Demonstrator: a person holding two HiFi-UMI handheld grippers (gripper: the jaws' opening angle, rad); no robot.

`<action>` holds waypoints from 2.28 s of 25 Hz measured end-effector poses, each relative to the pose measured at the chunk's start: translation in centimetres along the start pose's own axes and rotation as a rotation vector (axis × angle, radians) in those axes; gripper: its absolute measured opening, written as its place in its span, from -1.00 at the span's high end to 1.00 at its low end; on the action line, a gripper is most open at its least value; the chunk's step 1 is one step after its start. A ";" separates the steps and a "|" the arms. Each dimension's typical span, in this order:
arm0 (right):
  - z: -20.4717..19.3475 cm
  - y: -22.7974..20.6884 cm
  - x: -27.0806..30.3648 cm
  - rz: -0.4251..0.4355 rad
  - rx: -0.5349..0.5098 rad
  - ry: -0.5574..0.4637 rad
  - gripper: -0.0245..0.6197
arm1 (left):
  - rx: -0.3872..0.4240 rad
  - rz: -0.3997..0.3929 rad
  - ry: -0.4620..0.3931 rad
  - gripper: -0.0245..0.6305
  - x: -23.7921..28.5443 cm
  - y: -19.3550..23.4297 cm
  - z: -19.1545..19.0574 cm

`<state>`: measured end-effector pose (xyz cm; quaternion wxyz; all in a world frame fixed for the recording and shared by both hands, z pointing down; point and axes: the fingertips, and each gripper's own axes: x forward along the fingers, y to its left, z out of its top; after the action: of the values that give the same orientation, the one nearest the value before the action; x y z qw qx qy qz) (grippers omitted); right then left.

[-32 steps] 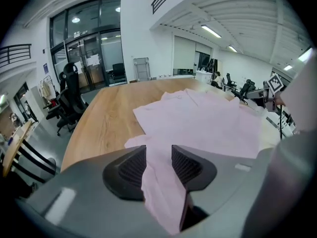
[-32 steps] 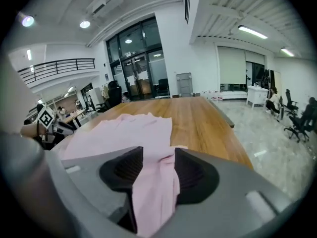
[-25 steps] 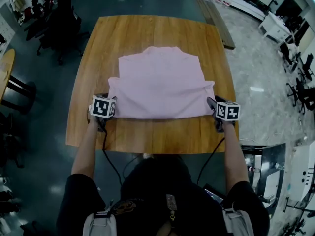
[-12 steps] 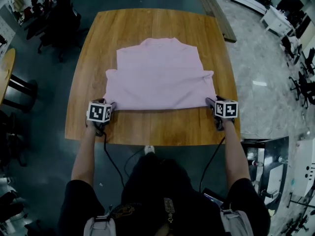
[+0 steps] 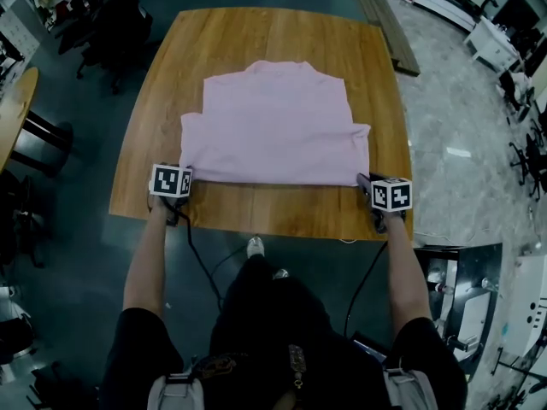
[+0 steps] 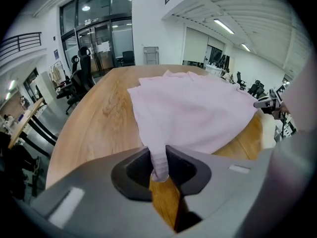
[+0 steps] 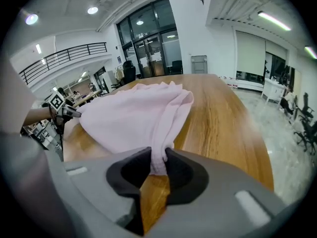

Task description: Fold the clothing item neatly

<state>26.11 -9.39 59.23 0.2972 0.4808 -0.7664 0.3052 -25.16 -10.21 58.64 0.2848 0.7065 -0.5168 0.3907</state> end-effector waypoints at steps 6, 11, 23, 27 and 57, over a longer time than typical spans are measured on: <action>-4.8 3.2 -3.6 0.059 -0.009 -0.013 0.68 | -0.022 0.004 0.012 0.70 -3.8 -1.1 -6.1; -8.6 4.6 -6.4 0.047 -0.017 -0.018 0.68 | -0.027 0.018 -0.005 0.73 -6.7 -2.9 -10.1; -6.8 7.6 -12.1 0.040 -0.069 -0.133 0.72 | -0.096 0.052 -0.141 0.78 -12.5 -3.3 -10.4; -3.4 7.4 -14.2 0.040 -0.082 -0.203 0.74 | -0.107 0.078 -0.246 0.80 -15.8 -3.0 -6.6; 20.7 -2.8 0.8 0.056 -0.006 -0.048 0.75 | -0.014 -0.051 -0.092 0.81 -0.6 6.2 19.2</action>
<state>25.07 -26.48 47.13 0.2714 0.4652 -0.7875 0.2995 -26.22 -27.30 47.86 0.2753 0.7347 -0.5139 0.3469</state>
